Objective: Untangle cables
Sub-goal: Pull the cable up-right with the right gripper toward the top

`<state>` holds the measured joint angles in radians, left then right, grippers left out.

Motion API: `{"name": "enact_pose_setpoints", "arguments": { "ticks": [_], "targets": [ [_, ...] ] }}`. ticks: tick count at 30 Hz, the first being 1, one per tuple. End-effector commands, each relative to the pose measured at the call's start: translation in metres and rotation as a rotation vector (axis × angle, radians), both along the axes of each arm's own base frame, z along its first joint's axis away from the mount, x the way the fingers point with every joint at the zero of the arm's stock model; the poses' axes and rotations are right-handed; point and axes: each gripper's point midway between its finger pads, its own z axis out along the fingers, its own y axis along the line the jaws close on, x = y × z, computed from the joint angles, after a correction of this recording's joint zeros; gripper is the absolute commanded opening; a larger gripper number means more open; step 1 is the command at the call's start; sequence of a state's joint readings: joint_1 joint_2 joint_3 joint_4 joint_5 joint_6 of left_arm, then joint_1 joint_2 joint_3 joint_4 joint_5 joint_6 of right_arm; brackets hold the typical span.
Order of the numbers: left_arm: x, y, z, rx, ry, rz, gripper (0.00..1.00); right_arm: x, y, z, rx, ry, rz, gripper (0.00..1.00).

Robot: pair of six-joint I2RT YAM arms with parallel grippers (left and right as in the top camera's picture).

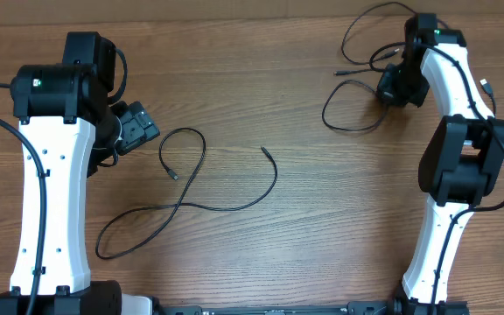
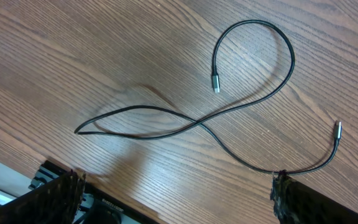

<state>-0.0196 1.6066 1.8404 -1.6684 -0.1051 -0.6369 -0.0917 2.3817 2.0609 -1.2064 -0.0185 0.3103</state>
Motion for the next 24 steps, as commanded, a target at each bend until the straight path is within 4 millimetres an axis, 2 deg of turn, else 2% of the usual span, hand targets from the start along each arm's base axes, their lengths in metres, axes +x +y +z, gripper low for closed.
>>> {"name": "enact_pose_setpoints", "arguments": {
  "ticks": [1, 2, 3, 5, 6, 10, 13, 18, 19, 24],
  "targets": [
    [0.0, 0.0, -0.002, -0.001, 0.006, -0.005, 1.0, -0.005, 0.004, -0.008, 0.023, 0.016, 0.002, 0.04],
    [0.0, 0.0, -0.002, -0.001, 0.006, -0.005, 0.99, -0.005, 0.003, -0.01, 0.022, 0.017, 0.002, 0.04],
    [0.0, 0.0, -0.002, -0.001, 0.006, -0.005, 1.0, -0.005, 0.003, -0.009, 0.022, 0.016, 0.002, 0.14],
    [0.0, 0.0, -0.002, -0.001, 0.006, -0.005, 1.0, -0.005, 0.003, -0.008, 0.022, 0.015, 0.001, 0.54],
    [0.0, 0.0, -0.002, -0.001, 0.006, -0.005, 0.99, -0.005, 0.002, -0.004, 0.022, 0.015, -0.002, 0.62],
    [0.0, 0.0, -0.002, 0.0, 0.006, -0.005, 1.0, 0.001, -0.005, 0.014, 0.02, -0.005, -0.015, 0.62],
    [0.0, 0.0, -0.002, 0.0, 0.006, -0.005, 0.99, 0.005, -0.012, 0.035, 0.018, -0.028, -0.032, 0.69],
    [0.0, 0.0, -0.002, -0.001, 0.006, -0.005, 0.99, 0.008, -0.018, 0.083, 0.017, -0.075, -0.041, 0.83],
    [0.0, 0.0, -0.002, -0.001, 0.006, -0.005, 1.0, 0.007, -0.017, 0.098, 0.019, -0.089, -0.041, 0.87],
    [0.0, 0.0, -0.002, -0.001, 0.006, -0.005, 1.0, -0.008, -0.012, 0.146, 0.02, -0.122, -0.037, 0.92]
  ]
}}
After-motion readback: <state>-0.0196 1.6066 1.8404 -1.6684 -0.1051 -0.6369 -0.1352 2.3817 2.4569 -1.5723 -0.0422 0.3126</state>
